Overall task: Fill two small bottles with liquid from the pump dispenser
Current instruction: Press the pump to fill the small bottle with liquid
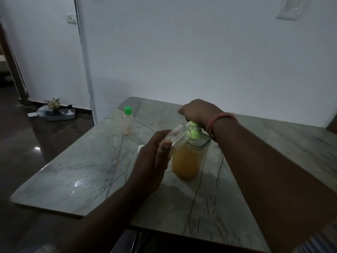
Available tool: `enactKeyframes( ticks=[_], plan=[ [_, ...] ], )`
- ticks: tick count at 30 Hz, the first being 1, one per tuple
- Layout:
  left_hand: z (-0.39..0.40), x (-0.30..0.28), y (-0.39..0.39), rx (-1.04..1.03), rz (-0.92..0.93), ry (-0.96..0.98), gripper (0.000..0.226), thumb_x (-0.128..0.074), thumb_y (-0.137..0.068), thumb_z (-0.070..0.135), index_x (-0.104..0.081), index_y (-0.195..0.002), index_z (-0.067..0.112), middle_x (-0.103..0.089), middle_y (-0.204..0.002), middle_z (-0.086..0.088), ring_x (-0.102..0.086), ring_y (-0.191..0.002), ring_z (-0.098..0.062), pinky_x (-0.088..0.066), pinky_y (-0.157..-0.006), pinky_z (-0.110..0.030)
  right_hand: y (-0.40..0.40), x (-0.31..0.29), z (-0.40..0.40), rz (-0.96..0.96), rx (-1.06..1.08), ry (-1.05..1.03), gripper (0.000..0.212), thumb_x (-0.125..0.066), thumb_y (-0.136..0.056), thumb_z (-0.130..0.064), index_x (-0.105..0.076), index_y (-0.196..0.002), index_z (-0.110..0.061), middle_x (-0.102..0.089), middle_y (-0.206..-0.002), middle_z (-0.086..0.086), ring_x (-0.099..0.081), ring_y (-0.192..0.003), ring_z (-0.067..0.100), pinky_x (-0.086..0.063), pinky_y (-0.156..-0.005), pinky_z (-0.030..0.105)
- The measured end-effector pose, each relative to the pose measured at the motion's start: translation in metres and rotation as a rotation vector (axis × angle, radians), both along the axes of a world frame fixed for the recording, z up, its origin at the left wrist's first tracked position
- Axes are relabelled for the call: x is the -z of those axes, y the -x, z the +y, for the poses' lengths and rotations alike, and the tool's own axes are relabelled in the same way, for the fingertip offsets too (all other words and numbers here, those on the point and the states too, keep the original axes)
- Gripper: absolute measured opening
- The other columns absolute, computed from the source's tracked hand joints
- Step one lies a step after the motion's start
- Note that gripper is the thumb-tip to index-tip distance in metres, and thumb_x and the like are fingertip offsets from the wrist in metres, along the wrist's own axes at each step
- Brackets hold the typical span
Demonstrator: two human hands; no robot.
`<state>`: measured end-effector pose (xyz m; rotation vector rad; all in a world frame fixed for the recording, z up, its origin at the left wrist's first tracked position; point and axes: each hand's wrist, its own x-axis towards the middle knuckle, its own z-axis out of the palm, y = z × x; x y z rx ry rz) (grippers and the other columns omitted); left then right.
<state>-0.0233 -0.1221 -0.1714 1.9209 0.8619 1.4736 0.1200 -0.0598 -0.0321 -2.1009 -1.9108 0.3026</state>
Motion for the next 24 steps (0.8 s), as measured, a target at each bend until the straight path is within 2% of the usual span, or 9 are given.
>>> enactKeyframes(
  ticks=[3, 7, 9, 11, 13, 17, 20, 22, 24],
  plan=[
    [-0.001, -0.002, 0.0, -0.006, 0.008, -0.018, 0.046, -0.03, -0.096, 0.064, -0.05, -0.125, 0.035, -0.064, -0.086, 0.015, -0.061, -0.062, -0.008, -0.043, -0.048, -0.016, 0.0, 0.0, -0.001, 0.043, 0.036, -0.01, 0.032, -0.047, -0.097, -0.031, -0.054, -0.071, -0.014, -0.061, -0.086, 0.007, -0.051, -0.06, 0.018, -0.033, -0.051, 0.027],
    [-0.005, -0.005, -0.001, 0.016, 0.016, -0.043, 0.038, -0.03, -0.094, 0.067, -0.047, -0.122, 0.046, -0.063, -0.086, 0.019, -0.062, -0.063, -0.005, -0.043, -0.049, -0.013, -0.009, -0.007, -0.012, 0.367, 0.081, 0.063, 0.045, -0.04, -0.101, -0.044, -0.057, -0.073, -0.014, -0.054, -0.06, 0.002, -0.044, -0.045, 0.016, -0.035, -0.047, 0.02],
    [-0.005, -0.006, 0.0, 0.041, 0.002, -0.042, 0.038, -0.032, -0.095, 0.066, -0.047, -0.122, 0.044, -0.063, -0.083, 0.017, -0.06, -0.062, -0.005, -0.043, -0.05, -0.012, -0.013, -0.011, -0.011, 0.527, 0.151, 0.129, 0.043, -0.038, -0.097, -0.036, -0.059, -0.07, -0.012, -0.053, -0.049, 0.004, -0.04, -0.038, 0.016, -0.032, -0.045, 0.018],
    [-0.004, -0.006, 0.0, 0.051, -0.011, -0.044, 0.041, -0.033, -0.094, 0.067, -0.048, -0.123, 0.042, -0.063, -0.083, 0.017, -0.06, -0.061, -0.005, -0.042, -0.05, -0.012, -0.013, -0.013, -0.009, 0.562, 0.182, 0.154, 0.038, -0.039, -0.095, -0.03, -0.059, -0.07, -0.01, -0.052, -0.042, 0.004, -0.038, -0.035, 0.015, -0.031, -0.042, 0.016],
    [-0.004, -0.006, 0.0, 0.042, -0.007, -0.052, 0.045, -0.031, -0.093, 0.069, -0.047, -0.125, 0.042, -0.063, -0.084, 0.017, -0.06, -0.061, -0.005, -0.042, -0.049, -0.012, -0.008, -0.013, -0.011, 0.453, 0.162, 0.125, 0.033, -0.04, -0.099, -0.025, -0.057, -0.074, -0.01, -0.055, -0.051, 0.005, -0.045, -0.04, 0.018, -0.034, -0.043, 0.018],
    [-0.004, -0.006, -0.001, 0.013, -0.002, -0.047, 0.047, -0.029, -0.092, 0.071, -0.048, -0.124, 0.041, -0.063, -0.085, 0.019, -0.06, -0.061, -0.003, -0.042, -0.049, -0.011, 0.002, -0.005, -0.007, 0.15, 0.132, -0.025, 0.03, -0.035, -0.102, -0.018, -0.056, -0.081, -0.009, -0.053, -0.093, 0.01, -0.05, -0.086, 0.026, -0.034, -0.072, 0.029],
    [-0.004, -0.005, 0.0, 0.016, -0.029, -0.055, 0.056, -0.029, -0.095, 0.068, -0.054, -0.125, 0.029, -0.062, -0.08, 0.018, -0.059, -0.059, -0.004, -0.041, -0.049, -0.014, 0.001, 0.001, -0.004, 0.004, 0.105, -0.012, 0.031, -0.037, -0.097, -0.019, -0.051, -0.071, -0.013, -0.059, -0.098, 0.01, -0.053, -0.079, 0.024, -0.036, -0.071, 0.029],
    [-0.006, -0.006, 0.001, 0.023, -0.037, -0.057, 0.058, -0.029, -0.095, 0.067, -0.054, -0.127, 0.026, -0.062, -0.079, 0.017, -0.058, -0.059, -0.004, -0.041, -0.049, -0.015, 0.004, -0.001, -0.006, -0.012, 0.086, -0.017, 0.029, -0.038, -0.097, -0.021, -0.06, -0.082, -0.012, -0.064, -0.106, 0.012, -0.055, -0.075, 0.02, -0.038, -0.064, 0.028],
    [-0.007, -0.006, 0.001, 0.025, -0.032, -0.039, 0.051, -0.031, -0.097, 0.062, -0.053, -0.128, 0.028, -0.063, -0.081, 0.017, -0.059, -0.06, -0.004, -0.042, -0.05, -0.015, 0.01, -0.009, -0.011, 0.019, 0.084, -0.019, 0.036, -0.033, -0.104, -0.024, -0.064, -0.113, -0.008, -0.061, -0.127, 0.016, -0.061, -0.102, 0.025, -0.042, -0.078, 0.028]
  ],
)
